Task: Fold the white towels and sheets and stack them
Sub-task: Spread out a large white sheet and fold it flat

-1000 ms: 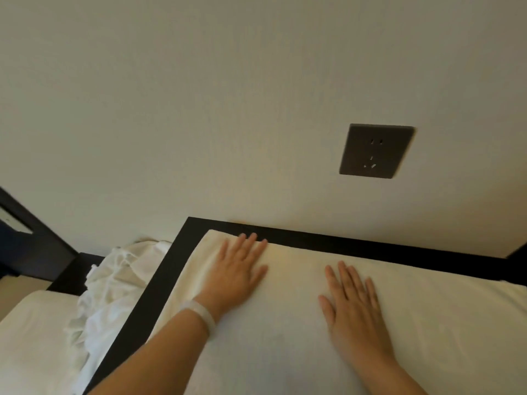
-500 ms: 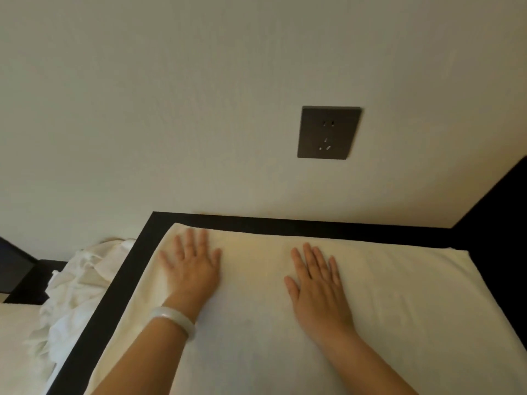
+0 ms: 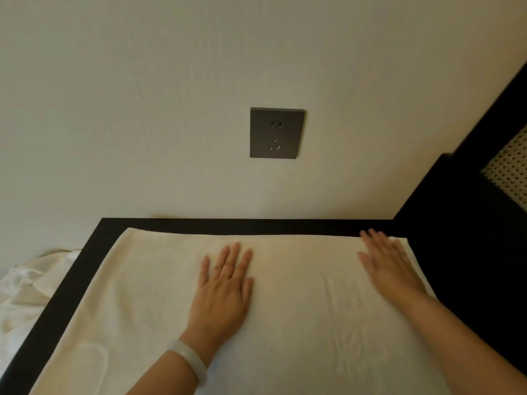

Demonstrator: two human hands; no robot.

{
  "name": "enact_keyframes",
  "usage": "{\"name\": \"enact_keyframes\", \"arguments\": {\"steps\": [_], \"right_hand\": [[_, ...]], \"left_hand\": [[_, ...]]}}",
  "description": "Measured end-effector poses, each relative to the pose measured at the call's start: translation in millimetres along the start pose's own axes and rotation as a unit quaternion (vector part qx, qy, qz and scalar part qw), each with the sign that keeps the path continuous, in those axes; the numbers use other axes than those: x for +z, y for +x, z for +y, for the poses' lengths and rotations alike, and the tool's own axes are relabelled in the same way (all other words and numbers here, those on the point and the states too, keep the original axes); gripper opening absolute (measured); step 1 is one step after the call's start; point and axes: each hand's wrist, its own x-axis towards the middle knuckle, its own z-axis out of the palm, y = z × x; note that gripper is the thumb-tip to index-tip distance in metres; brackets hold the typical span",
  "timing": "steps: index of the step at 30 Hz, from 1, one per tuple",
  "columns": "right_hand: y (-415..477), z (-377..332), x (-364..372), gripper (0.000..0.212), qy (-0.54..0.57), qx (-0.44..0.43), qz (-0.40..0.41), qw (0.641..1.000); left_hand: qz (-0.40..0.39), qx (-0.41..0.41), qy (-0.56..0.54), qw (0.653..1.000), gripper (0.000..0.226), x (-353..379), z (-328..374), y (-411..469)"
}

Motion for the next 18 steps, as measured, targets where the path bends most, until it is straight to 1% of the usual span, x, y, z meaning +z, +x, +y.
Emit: {"name": "enact_keyframes", "arguments": {"steps": [2, 3, 4, 5, 6, 7, 8, 9, 10, 12, 13, 14, 15, 18], "right_hand": [[6.2, 15.5, -11.3, 0.062, 0.041, 0.089, 0.001, 0.995], [5.0, 12.8, -11.1, 0.064, 0.037, 0.098, 0.01, 0.994], [0.3, 4.8, -6.3, 0.066, 0.02, 0.07, 0.028, 0.997], [-8.1, -5.7, 2.5, 0.067, 0.012, 0.014, 0.038, 0.999], [-20.8, -16.1, 12.2, 0.067, 0.018, -0.045, 0.029, 0.998], [-32.0, -20.6, 21.0, 0.067, 0.018, -0.083, 0.007, 0.996], [-35.4, -16.3, 24.9, 0.066, 0.01, -0.098, -0.003, 0.995], [-30.9, -6.4, 24.0, 0.066, 0.008, -0.084, 0.001, 0.996], [-23.2, 5.4, 19.2, 0.066, 0.009, -0.037, 0.003, 0.999], [-7.8, 25.2, 1.4, 0.069, 0.051, 0.076, -0.012, 0.996], [-1.7, 27.4, -6.7, 0.07, 0.063, 0.1, -0.028, 0.993], [0.2, 22.1, -12.8, 0.071, 0.059, 0.094, -0.033, 0.993], [-1.1, 13.1, -16.7, 0.071, 0.053, 0.069, -0.024, 0.996], [-27.0, -22.0, -19.3, 0.069, 0.083, -0.04, 0.033, 0.995]], "left_hand": [[-0.003, -0.005, 0.0, 1.0, 0.067, 0.4, -0.7, 0.2], [-0.001, -0.005, 0.005, 1.0, 0.067, 1.4, -1.7, 0.5], [0.004, -0.005, 0.009, 1.0, 0.066, 2.6, -2.2, 1.0], [0.007, -0.005, 0.006, 1.0, 0.066, 3.6, -2.0, 1.3], [0.007, -0.005, -0.003, 1.0, 0.066, 3.7, -1.9, 1.2], [0.006, -0.004, -0.013, 1.0, 0.067, 3.4, -1.9, 1.2], [0.007, -0.002, -0.017, 1.0, 0.067, 3.0, -2.2, 1.6], [0.008, 0.002, -0.016, 1.0, 0.067, 2.6, -2.7, 1.5], [0.007, 0.005, -0.012, 1.0, 0.068, 2.2, -3.4, 1.2], [0.004, 0.0, -0.014, 1.0, 0.069, 1.7, -4.1, 2.2], [0.001, -0.004, -0.017, 1.0, 0.069, 1.1, -4.7, 3.1], [-0.001, -0.006, -0.018, 1.0, 0.069, 0.7, -6.2, 4.2], [-0.003, -0.008, -0.014, 1.0, 0.069, 0.4, -8.2, 6.0], [-0.002, -0.024, 0.014, 1.0, 0.073, -1.1, -21.5, 12.7]]}}
